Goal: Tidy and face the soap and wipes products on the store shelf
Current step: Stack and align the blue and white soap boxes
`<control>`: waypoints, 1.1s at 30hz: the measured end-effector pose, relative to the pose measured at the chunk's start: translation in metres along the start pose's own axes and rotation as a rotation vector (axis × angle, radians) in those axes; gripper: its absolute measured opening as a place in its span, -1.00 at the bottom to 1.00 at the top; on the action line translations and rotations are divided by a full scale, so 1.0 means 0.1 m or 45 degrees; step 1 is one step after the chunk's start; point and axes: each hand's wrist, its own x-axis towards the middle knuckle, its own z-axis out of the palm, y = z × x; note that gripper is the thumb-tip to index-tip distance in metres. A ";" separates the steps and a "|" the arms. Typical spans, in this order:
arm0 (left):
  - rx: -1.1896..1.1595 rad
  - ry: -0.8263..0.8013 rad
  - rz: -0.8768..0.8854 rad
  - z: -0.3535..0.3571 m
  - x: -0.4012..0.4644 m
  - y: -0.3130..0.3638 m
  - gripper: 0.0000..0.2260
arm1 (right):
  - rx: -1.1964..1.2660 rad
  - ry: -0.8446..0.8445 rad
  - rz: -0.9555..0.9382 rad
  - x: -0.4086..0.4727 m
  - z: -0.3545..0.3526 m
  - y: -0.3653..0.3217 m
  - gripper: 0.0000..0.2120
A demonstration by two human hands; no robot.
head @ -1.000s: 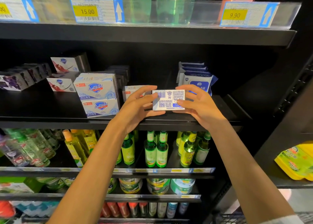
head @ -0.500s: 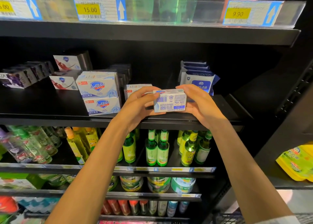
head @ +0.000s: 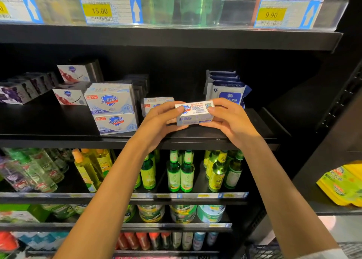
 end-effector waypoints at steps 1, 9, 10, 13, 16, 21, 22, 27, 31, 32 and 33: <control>0.014 0.002 -0.006 0.01 0.00 0.00 -0.70 | 0.001 0.015 -0.005 0.00 0.00 0.01 -0.75; 0.004 0.017 -0.003 -0.02 0.03 -0.04 -0.73 | -0.006 0.005 -0.067 -0.02 -0.02 0.02 -0.74; 0.001 0.023 0.003 -0.02 0.03 -0.04 -0.72 | 0.000 -0.017 -0.066 -0.02 -0.02 0.02 -0.73; 0.015 0.054 0.029 -0.03 0.01 -0.05 -0.64 | 0.020 -0.014 -0.048 -0.01 -0.01 0.01 -0.72; 0.022 0.089 0.070 -0.02 -0.01 -0.05 -0.63 | 0.099 0.031 0.011 0.00 0.03 0.00 -0.73; 0.079 0.059 0.104 -0.03 -0.04 -0.04 -0.59 | 0.053 -0.004 0.055 0.00 -0.01 -0.02 -0.68; 0.082 0.048 0.107 -0.03 -0.03 -0.04 -0.58 | 0.041 -0.013 0.053 0.00 -0.02 -0.01 -0.67; 0.003 0.029 0.104 -0.06 -0.01 -0.04 -0.54 | 0.003 -0.010 0.029 0.03 -0.04 0.03 -0.62; 0.026 0.057 0.055 -0.03 0.01 -0.04 -0.48 | -0.071 0.006 -0.039 0.02 -0.04 0.04 -0.57; 0.038 0.074 0.045 -0.02 0.02 -0.04 -0.49 | -0.072 -0.002 -0.047 0.01 -0.03 0.04 -0.56; 0.047 0.091 0.041 -0.02 0.03 -0.05 -0.52 | -0.070 -0.009 -0.051 0.01 -0.03 0.04 -0.55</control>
